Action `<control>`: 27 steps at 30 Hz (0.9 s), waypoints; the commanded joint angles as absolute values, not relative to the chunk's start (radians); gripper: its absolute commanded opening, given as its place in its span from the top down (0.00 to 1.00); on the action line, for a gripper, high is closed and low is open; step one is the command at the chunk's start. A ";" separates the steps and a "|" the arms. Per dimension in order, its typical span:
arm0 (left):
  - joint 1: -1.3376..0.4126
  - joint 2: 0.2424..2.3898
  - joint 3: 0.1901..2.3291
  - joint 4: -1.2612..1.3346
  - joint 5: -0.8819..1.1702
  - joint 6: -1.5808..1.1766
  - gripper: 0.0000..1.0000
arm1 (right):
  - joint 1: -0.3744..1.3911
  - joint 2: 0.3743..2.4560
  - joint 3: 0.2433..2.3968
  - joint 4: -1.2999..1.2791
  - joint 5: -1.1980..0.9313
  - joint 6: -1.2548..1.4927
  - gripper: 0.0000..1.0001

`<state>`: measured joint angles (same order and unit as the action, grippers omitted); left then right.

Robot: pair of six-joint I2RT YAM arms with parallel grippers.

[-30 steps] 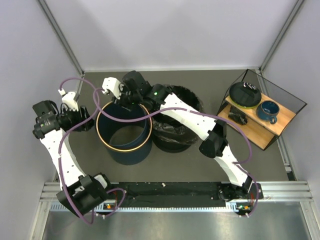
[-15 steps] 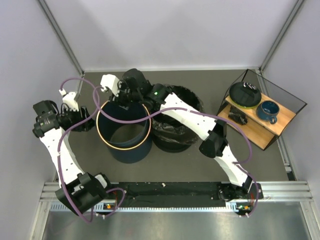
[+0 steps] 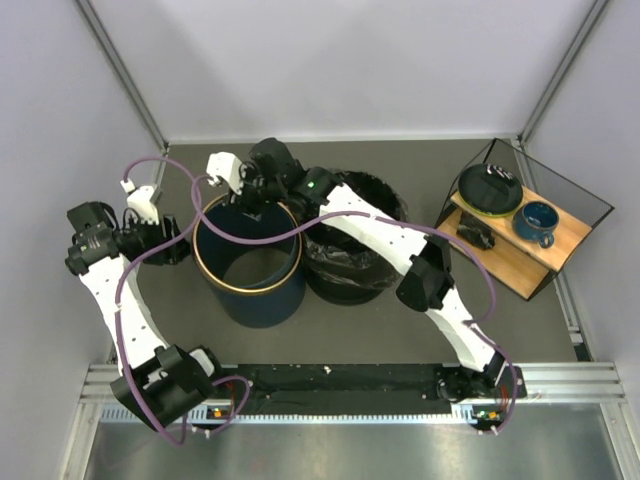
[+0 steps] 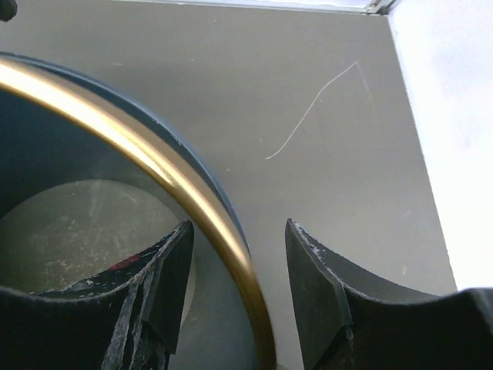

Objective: Put the trash bags into the trash bin

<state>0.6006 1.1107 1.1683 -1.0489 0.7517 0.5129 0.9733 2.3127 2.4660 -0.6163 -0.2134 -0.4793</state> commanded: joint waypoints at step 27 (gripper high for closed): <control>0.673 1.152 1.230 -0.919 0.790 0.331 0.40 | 0.963 2.226 2.554 -0.580 -0.356 -0.233 1.00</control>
